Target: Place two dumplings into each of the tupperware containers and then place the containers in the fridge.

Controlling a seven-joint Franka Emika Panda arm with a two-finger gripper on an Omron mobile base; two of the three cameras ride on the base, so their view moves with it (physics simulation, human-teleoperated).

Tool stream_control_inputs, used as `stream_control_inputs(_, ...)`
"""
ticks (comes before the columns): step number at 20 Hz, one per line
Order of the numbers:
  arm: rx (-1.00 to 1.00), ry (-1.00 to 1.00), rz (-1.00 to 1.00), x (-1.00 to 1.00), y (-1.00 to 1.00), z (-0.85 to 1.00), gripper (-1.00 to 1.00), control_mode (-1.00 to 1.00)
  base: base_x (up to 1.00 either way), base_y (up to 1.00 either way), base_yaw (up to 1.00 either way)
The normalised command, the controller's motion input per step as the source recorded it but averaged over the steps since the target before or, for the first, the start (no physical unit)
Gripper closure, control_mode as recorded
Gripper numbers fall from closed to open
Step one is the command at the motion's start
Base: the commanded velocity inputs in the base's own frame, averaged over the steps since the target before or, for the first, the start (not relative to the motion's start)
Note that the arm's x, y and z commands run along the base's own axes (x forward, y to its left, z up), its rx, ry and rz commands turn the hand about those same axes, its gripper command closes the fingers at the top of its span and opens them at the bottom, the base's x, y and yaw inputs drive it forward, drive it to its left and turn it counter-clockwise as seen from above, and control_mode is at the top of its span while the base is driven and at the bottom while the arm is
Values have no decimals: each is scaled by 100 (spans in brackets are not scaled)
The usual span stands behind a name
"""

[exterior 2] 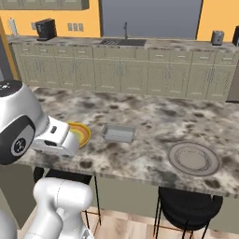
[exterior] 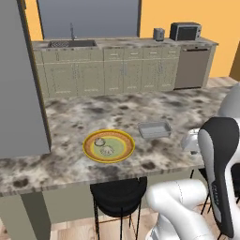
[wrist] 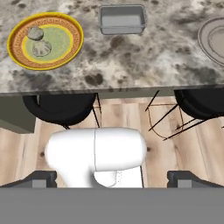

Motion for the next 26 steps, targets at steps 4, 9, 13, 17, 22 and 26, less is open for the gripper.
stream_control_inputs(4,0,0,0,0,0,0,-100,100,60,0,0)
stream_control_inputs(9,0,0,0,0,0,0,-100,100,49,0,0)
stream_control_inputs(13,0,2,0,40,7,0,-100,-100,23,0,0)
stream_control_inputs(17,1,2,9,100,82,-20,-100,-100,0,0,0)
stream_control_inputs(22,3,2,22,80,91,-48,-100,-100,0,0,0)
stream_control_inputs(26,1,7,20,45,71,-69,-100,-100,0,0,0)
